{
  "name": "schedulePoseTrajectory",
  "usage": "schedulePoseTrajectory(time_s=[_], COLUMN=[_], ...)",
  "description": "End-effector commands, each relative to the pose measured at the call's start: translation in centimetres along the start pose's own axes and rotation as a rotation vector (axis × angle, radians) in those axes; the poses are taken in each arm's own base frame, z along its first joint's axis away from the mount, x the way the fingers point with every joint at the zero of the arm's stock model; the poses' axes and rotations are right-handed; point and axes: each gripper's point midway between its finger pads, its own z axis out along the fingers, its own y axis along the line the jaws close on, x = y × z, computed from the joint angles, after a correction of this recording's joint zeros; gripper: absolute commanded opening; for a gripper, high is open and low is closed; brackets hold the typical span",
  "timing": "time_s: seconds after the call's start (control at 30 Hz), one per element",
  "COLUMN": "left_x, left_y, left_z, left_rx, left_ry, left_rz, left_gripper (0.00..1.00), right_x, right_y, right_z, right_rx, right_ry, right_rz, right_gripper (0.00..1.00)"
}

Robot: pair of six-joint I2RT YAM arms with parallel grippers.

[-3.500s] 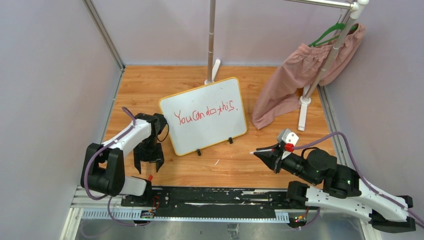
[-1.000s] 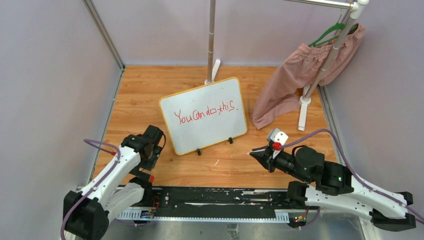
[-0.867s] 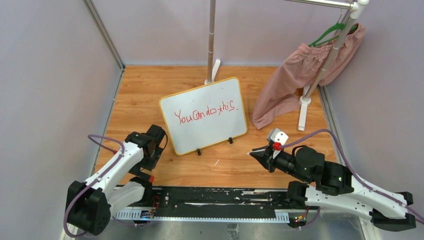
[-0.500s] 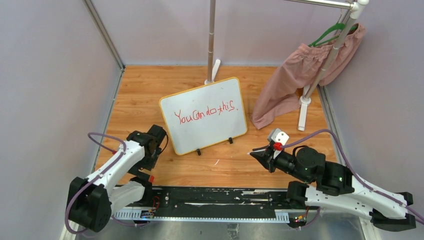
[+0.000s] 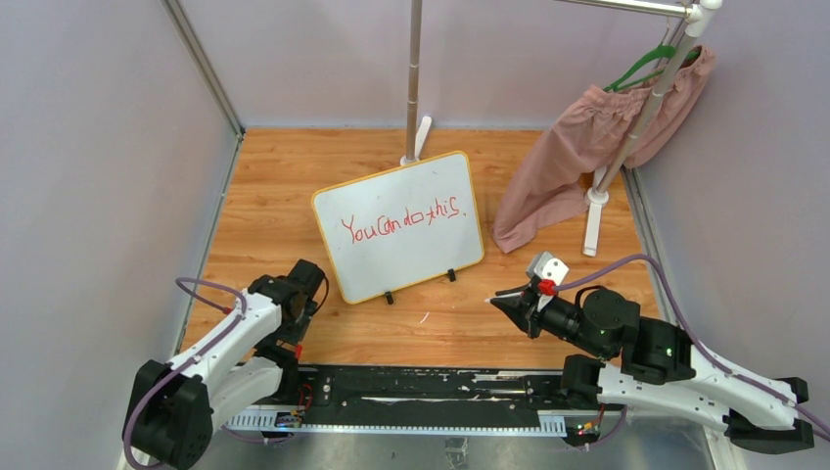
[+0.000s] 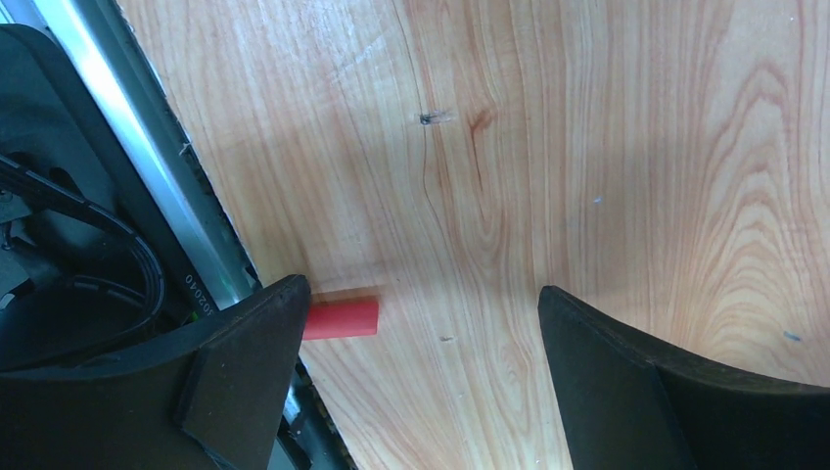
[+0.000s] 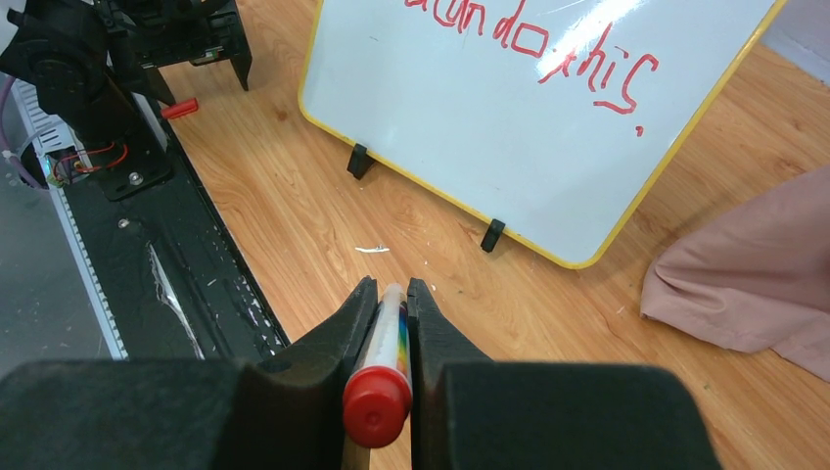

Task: Write a sentence on the whiteboard
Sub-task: Close the whiteboard marker at the center of the board.

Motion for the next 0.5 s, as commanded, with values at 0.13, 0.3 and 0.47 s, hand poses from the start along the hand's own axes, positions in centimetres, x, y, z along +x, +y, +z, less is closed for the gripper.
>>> schedulePoseTrajectory(time_s=[0.13,0.3,0.47], left_x=[2.9,4.0,5.5], left_y=[2.8,2.8,2.1], left_z=[-0.1,-0.3,-0.9], left_rx=[-0.044,-0.01,0.036], left_ry=[0.116,0.14,0.178], left_rz=[0.003,0.01,0.038], left_gripper=[0.91,0.85,0.8], right_x=[-0.2,-0.1,0.0], right_y=[-0.3,-0.3,-0.4], right_z=[0.3,0.4,0.4], right_rx=[0.016,0.02,0.027], right_ry=[-0.013,-0.007,-0.003], right_rz=[-0.019,-0.022,-0.023], right_gripper=[0.0,0.0,0.0])
